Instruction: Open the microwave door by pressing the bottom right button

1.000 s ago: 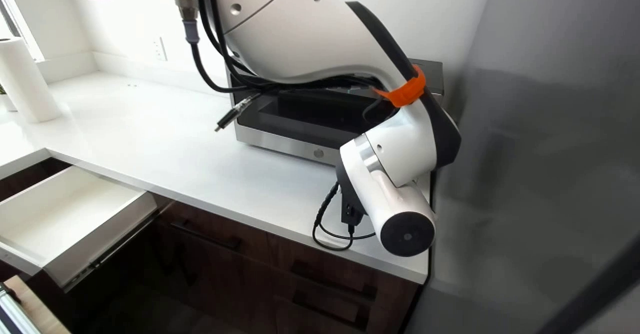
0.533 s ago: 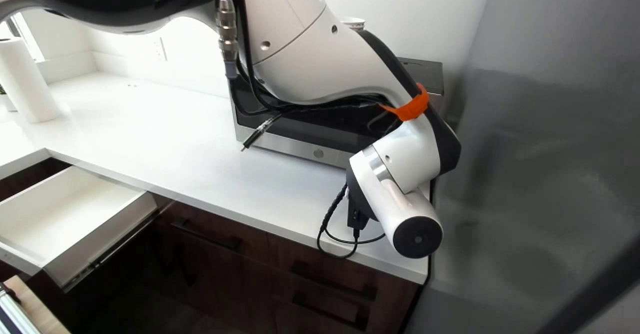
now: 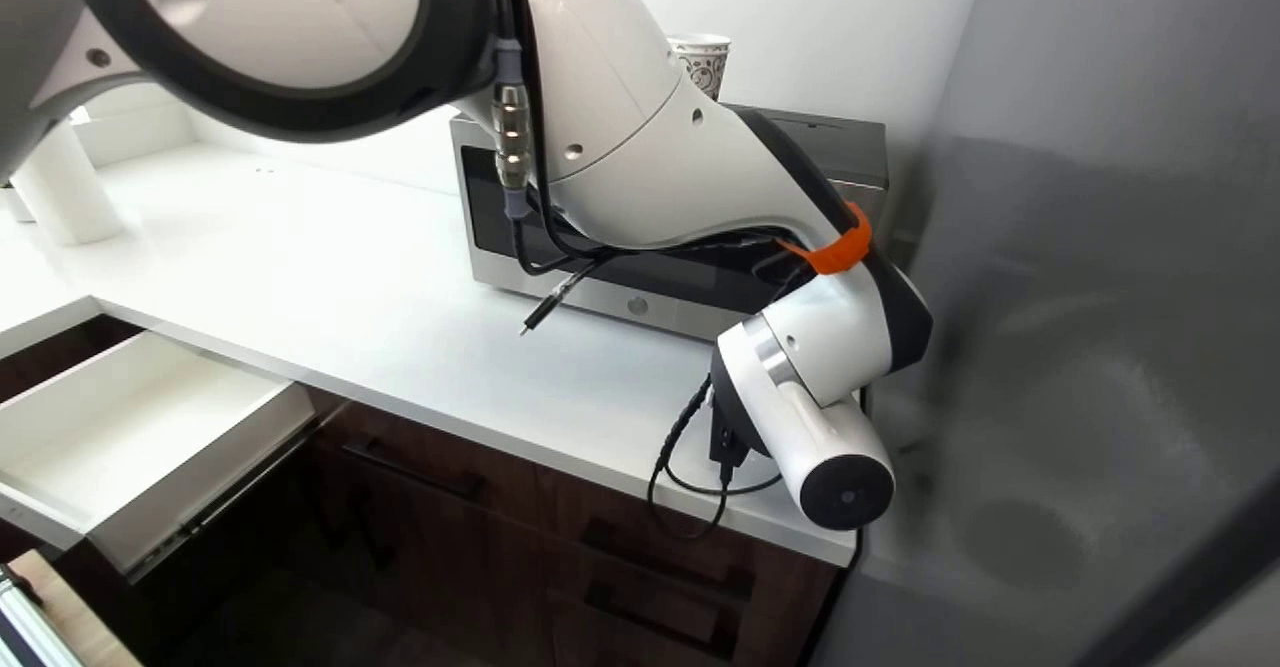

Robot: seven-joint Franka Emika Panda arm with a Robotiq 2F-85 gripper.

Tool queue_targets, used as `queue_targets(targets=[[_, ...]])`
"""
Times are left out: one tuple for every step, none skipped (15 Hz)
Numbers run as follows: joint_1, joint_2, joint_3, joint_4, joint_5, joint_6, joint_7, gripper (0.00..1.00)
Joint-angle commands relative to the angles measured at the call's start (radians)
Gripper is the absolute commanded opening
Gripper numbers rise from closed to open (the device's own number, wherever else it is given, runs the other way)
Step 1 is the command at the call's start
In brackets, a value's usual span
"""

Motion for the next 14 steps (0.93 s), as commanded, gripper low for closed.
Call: queue_targets(targets=[[-0.024, 0.072, 0.022, 0.096, 0.037, -0.038, -0.012, 0.0], [-0.022, 0.077, 0.026, 0.106, 0.043, -0.036, -0.023, 0.0], [-0.023, 0.08, 0.028, 0.112, 0.047, -0.036, -0.028, 0.0], [-0.022, 0.082, 0.03, 0.115, 0.057, -0.032, -0.04, 0.0], [-0.025, 0.083, 0.032, 0.117, 0.063, -0.037, -0.046, 0.0], [-0.027, 0.085, 0.034, 0.119, 0.074, -0.039, -0.056, 0.0], [-0.029, 0.085, 0.037, 0.118, 0.084, -0.047, -0.067, 0.0], [-0.03, 0.084, 0.039, 0.117, 0.098, -0.048, -0.084, 0.0], [-0.03, 0.084, 0.04, 0.116, 0.108, -0.052, -0.094, 0.0], [-0.032, 0.085, 0.041, 0.118, 0.116, -0.06, -0.097, 0.0], [-0.033, 0.087, 0.041, 0.121, 0.122, -0.072, -0.1, 0.0], [-0.035, 0.093, 0.043, 0.13, 0.125, -0.087, -0.099, 0.0], [-0.035, 0.099, 0.044, 0.142, 0.128, -0.097, -0.096, 0.0], [-0.033, 0.111, 0.047, 0.161, 0.123, -0.1, -0.083, 0.0]])
